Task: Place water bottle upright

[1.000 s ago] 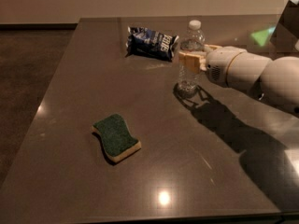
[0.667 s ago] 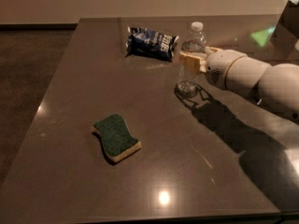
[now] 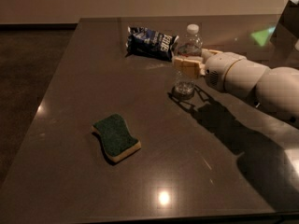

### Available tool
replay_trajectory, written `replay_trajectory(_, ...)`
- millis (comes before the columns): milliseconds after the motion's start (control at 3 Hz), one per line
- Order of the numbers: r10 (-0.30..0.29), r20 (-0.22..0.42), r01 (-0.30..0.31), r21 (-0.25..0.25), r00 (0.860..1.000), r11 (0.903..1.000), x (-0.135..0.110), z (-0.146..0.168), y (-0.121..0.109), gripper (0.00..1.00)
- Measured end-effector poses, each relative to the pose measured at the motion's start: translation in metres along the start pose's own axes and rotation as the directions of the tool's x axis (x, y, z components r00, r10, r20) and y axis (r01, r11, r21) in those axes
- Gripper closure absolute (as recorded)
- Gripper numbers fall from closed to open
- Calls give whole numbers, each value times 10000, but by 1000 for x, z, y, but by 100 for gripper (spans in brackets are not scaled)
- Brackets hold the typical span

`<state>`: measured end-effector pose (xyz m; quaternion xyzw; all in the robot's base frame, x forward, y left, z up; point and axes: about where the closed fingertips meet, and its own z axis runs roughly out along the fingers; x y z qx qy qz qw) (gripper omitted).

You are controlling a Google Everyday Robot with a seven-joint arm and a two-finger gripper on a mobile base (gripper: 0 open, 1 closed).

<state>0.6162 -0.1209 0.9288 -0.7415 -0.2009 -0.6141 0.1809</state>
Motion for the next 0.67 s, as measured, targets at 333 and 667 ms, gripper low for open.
replay_trajectory(333,5,-16,-5,35,10000,10000,1,1,-2,0)
replay_trajectory(667,4,-16,-4,36,10000,10000,1,1,-2,0)
